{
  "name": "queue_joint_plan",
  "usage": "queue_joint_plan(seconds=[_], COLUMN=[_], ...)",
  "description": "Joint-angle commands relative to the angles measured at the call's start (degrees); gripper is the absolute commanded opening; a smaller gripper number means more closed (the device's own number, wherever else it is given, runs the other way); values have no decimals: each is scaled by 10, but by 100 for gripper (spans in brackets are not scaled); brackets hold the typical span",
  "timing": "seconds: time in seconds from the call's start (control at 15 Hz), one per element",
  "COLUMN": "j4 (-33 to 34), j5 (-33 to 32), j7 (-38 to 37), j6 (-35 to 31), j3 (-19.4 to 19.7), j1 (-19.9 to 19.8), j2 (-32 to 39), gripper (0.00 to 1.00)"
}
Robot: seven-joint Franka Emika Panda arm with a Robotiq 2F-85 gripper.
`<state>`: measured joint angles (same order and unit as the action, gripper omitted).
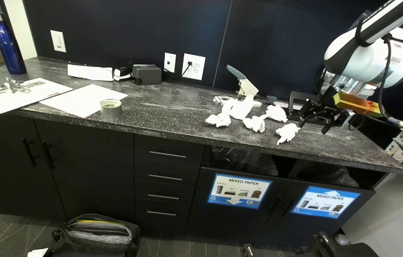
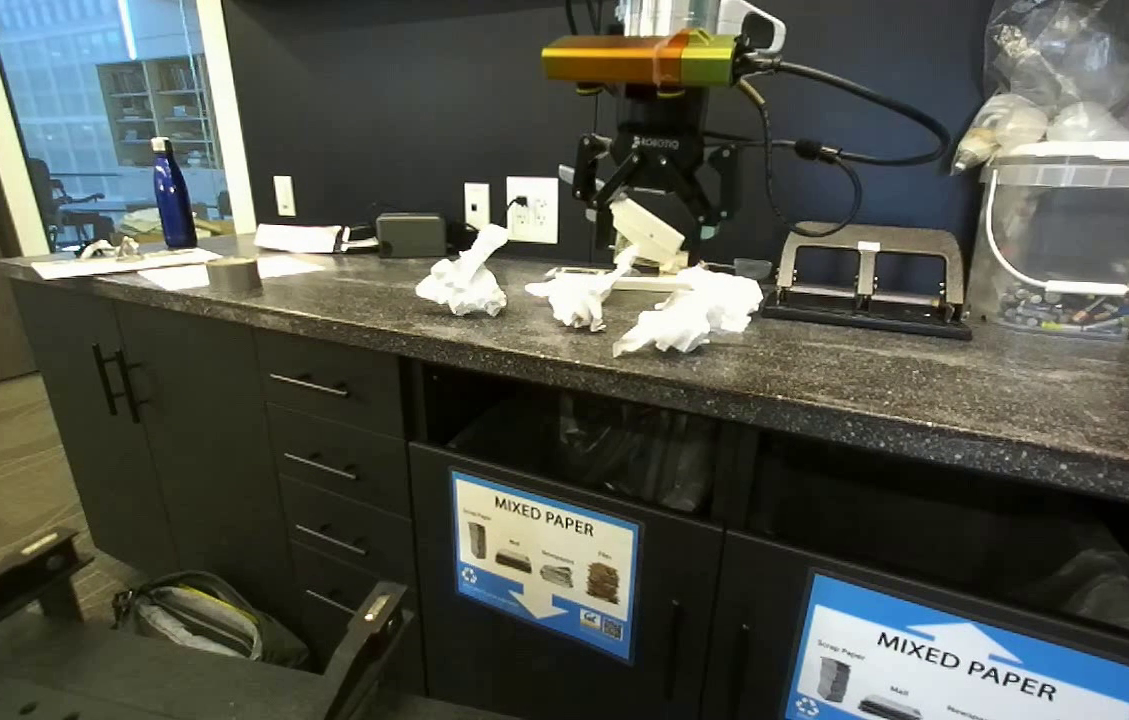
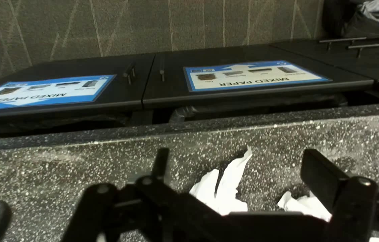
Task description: Put the papers on the countertop in the trash cans
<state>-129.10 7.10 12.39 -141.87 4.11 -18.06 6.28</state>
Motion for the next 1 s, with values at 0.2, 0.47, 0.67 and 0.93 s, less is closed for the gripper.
queue_joint_plan(seconds=[0.2, 0.47, 0.67, 0.93], j4=[116, 147, 165, 196], j5=[64, 54, 41, 32], j7=[-12, -75, -141, -215], j6=[60, 46, 30, -4], j3=[18, 23, 33, 43], j1=[24, 37, 46, 62], j2=[58, 95, 124, 180], gripper=[100, 100, 100, 100])
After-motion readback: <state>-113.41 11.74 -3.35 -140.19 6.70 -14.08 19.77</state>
